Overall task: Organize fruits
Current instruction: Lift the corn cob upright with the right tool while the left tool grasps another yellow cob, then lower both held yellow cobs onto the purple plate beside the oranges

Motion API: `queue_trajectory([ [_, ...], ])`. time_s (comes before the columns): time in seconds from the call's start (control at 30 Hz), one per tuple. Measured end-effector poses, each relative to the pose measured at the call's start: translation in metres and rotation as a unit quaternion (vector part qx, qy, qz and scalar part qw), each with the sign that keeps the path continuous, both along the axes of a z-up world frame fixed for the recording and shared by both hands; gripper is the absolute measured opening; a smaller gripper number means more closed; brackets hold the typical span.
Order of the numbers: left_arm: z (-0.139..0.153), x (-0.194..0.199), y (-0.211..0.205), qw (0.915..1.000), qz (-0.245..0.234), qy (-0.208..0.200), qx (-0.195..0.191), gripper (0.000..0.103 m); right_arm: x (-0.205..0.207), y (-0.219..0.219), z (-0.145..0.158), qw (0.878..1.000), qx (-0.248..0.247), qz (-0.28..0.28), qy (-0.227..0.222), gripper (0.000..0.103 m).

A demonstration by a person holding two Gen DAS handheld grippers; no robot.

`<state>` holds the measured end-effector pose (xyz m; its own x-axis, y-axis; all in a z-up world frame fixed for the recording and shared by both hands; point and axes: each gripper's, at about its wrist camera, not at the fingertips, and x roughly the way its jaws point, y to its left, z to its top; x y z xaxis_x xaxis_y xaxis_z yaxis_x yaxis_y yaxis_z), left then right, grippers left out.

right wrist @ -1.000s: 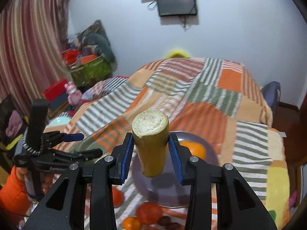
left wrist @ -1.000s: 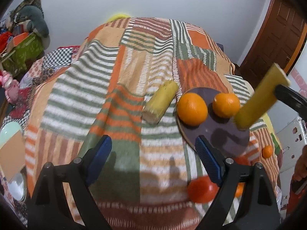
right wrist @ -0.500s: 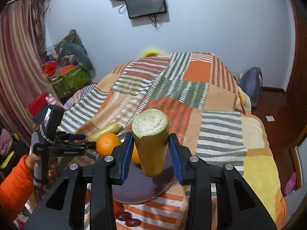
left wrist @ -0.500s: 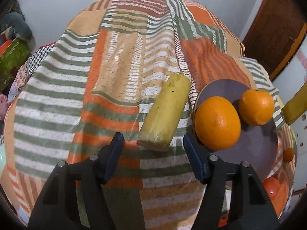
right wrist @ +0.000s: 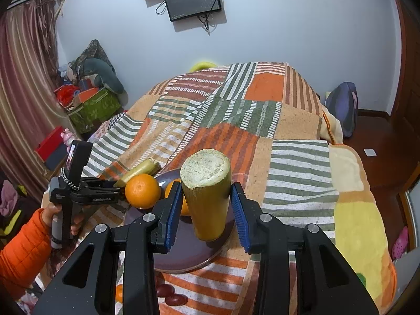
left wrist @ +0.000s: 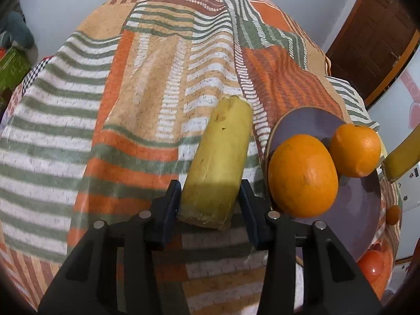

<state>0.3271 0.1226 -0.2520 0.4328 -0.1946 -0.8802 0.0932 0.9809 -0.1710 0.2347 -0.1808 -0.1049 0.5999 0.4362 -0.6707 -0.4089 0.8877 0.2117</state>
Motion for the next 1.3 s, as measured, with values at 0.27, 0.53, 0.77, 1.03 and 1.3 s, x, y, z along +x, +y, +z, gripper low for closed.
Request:
queue_trajectory([
  [0.27,0.011,-0.055,0.007,0.9999,0.002,0.010,0.008,0.039,-0.010,0.001,0.005,1.000,-0.002,0.009,-0.006,0.034],
  [0.53,0.017,-0.083,0.000,0.9994,-0.006,0.029,0.019,0.038,-0.015,0.006,0.009,1.000,0.005,0.022,-0.012,0.034],
  [0.77,0.018,-0.058,0.002,0.9994,0.007,0.019,0.029,0.048,-0.014,0.006,0.004,1.000,0.003,0.027,-0.009,0.034],
  [1.03,0.000,-0.027,0.000,0.9991,0.023,0.029,0.019,0.045,-0.012,0.008,-0.007,1.000,-0.002,0.029,0.005,0.034],
  [1.3,0.015,-0.040,-0.003,0.9992,0.031,0.007,0.024,0.038,-0.017,0.011,-0.012,0.999,-0.003,0.034,0.015,0.034],
])
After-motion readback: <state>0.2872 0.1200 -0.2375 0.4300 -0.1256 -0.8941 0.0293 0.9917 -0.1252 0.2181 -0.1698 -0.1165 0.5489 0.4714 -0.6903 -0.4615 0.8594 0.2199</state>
